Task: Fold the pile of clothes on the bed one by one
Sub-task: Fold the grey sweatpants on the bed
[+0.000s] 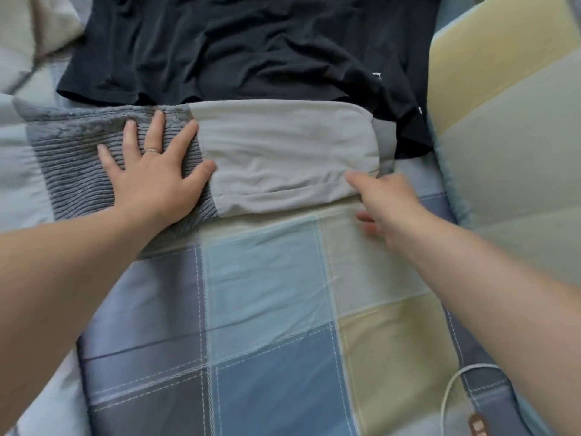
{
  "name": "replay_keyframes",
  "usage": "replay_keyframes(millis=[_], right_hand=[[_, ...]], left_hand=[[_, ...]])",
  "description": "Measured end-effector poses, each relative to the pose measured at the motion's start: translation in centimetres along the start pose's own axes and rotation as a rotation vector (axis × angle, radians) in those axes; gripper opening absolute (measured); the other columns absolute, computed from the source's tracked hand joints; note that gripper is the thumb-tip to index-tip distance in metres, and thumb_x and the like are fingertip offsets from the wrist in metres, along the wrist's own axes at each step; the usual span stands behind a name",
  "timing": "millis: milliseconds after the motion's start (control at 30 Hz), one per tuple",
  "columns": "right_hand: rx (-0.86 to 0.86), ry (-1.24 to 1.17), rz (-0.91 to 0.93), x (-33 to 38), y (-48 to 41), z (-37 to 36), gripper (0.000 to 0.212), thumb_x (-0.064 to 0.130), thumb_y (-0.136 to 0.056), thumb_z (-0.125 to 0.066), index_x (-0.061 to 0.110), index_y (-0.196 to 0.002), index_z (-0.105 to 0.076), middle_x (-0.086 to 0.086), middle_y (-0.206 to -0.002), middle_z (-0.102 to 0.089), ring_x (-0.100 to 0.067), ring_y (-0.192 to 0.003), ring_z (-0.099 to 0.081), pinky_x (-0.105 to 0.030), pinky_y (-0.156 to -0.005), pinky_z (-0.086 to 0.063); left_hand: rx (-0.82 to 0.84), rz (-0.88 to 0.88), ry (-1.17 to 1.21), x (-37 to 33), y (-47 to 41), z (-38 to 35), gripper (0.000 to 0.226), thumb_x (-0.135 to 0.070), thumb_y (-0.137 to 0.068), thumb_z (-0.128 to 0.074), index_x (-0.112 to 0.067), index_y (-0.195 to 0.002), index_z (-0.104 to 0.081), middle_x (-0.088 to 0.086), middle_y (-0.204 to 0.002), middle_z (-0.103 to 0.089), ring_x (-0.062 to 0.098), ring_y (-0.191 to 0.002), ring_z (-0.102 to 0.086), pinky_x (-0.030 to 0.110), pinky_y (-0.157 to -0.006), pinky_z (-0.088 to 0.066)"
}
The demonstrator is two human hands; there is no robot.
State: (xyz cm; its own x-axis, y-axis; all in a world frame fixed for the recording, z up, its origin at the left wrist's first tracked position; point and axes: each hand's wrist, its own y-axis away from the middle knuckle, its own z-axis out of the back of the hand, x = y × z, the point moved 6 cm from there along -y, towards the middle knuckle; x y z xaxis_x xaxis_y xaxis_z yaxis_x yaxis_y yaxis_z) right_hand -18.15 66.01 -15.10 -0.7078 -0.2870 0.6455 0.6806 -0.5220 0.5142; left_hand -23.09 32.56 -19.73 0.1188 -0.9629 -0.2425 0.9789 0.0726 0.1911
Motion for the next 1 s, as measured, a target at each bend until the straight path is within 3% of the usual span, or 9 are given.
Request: replay_keyframes(millis=[67, 133, 400, 533, 600, 667, 800, 867, 1000], right_hand=[[0.071, -0.226, -0.237, -1.2, -0.2, -0.8, 0.04, 0.045, -0.089, -0.068, 0.023, -0.12, -0.055, -0.003, -0.104, -0.062, -0.018, -0.081, -0.064, -0.029, -0.058, -0.052], [0.061, -0.4, -0.278, -0.6, -1.0, -1.5, 0.042, 0.039, -0.091, -0.067, 0.024, -0.128, -0.055, -0.003, -0.112, -0.067, -0.018, -0.085, -0.069, -0.031, -0.058, -0.054], [-0.092, -0.563, -0.141, 2.8, -1.9, -1.4, 0.054, 0.018, -0.086, -0.076, 0.017, -0.134, -0.052, -0.008, -0.127, -0.063, -0.027, -0.105, -0.066, -0.049, -0.085, -0.06], [-0.117, -0.606, 0.024, 5.6, 1.1, 0.1, 0.037, 0.012, -0.088, -0.073, 0.018, -0.12, -0.054, -0.004, -0.116, -0.065, -0.024, -0.103, -0.066, -0.049, -0.088, -0.06], [-0.098, -0.541, 0.15, 7.7, 3.8, 0.5, 0.033, 0.009, -0.087, -0.07, 0.019, -0.115, -0.056, -0.002, -0.115, -0.067, -0.023, -0.105, -0.066, -0.048, -0.095, -0.057], [-0.049, -0.377, 0.323, 10.3, 7.0, 0.6, 0.032, 0.011, -0.084, -0.069, 0.02, -0.114, -0.06, 0.0, -0.113, -0.07, -0.02, -0.106, -0.067, -0.047, -0.098, -0.055], [0.201, 0.061, 0.668, 14.9, 15.4, -2.5, 0.026, 0.015, -0.085, -0.07, 0.017, -0.11, -0.063, 0.003, -0.103, -0.072, -0.017, -0.098, -0.069, -0.045, -0.095, -0.054], [0.418, 0.305, 0.767, 16.0, 19.7, -6.1, 0.031, 0.01, -0.086, -0.065, 0.018, -0.117, -0.064, 0.002, -0.107, -0.072, -0.019, -0.098, -0.069, -0.045, -0.094, -0.053], [0.75, 0.451, 0.812, 17.4, 26.6, -12.6, 0.064, 0.002, -0.089, -0.047, 0.028, -0.148, -0.048, 0.007, -0.141, -0.057, -0.01, -0.132, -0.051, -0.035, -0.116, -0.036]], left_hand=[[0.076, -0.054, 0.036, -0.4, 1.8, 0.1, 0.073, -0.082, -0.082, -0.019, -0.057, -0.151, -0.012, -0.008, -0.17, 0.0, 0.025, -0.155, 0.007, 0.063, -0.119, 0.006], [0.108, -0.11, 0.048, -1.2, 4.9, -0.6, 0.07, -0.08, -0.084, -0.015, -0.059, -0.15, -0.01, -0.008, -0.17, 0.003, 0.023, -0.155, 0.009, 0.062, -0.119, 0.007], [0.209, -0.188, 0.055, -2.4, 7.1, -3.3, 0.053, -0.065, -0.099, -0.027, -0.069, -0.145, 0.0, -0.016, -0.167, 0.016, 0.017, -0.152, 0.022, 0.059, -0.116, 0.016], [0.403, -0.127, 0.256, -3.1, 6.2, -0.7, 0.052, -0.065, -0.093, -0.051, -0.065, -0.142, -0.034, -0.019, -0.167, -0.001, 0.013, -0.155, 0.01, 0.055, -0.12, 0.012], [0.49, 0.006, 0.623, -3.1, 6.7, 2.3, 0.049, -0.067, -0.088, -0.058, -0.05, -0.134, -0.056, -0.018, -0.157, -0.037, 0.014, -0.152, -0.021, 0.044, -0.123, -0.011], [0.534, 0.148, 1.004, -3.1, 8.0, 5.0, 0.057, -0.068, -0.085, -0.057, -0.038, -0.134, -0.061, -0.014, -0.136, -0.061, 0.014, -0.136, -0.049, 0.03, -0.11, -0.035], [0.541, 0.303, 1.502, -2.3, 10.4, 10.3, 0.054, -0.07, -0.091, -0.049, -0.034, -0.13, -0.06, -0.01, -0.129, -0.066, 0.019, -0.132, -0.053, 0.039, -0.105, -0.04], [0.604, 0.273, 1.709, -1.7, 11.3, 13.3, 0.069, -0.076, -0.086, -0.051, -0.025, -0.13, -0.063, -0.004, -0.124, -0.07, 0.021, -0.124, -0.062, 0.042, -0.105, -0.045], [0.494, 0.307, 1.735, 4.5, 12.4, 17.2, 0.07, -0.075, -0.077, -0.06, -0.02, -0.121, -0.067, 0.006, -0.106, -0.072, 0.026, -0.098, -0.071, 0.043, -0.092, -0.054]])
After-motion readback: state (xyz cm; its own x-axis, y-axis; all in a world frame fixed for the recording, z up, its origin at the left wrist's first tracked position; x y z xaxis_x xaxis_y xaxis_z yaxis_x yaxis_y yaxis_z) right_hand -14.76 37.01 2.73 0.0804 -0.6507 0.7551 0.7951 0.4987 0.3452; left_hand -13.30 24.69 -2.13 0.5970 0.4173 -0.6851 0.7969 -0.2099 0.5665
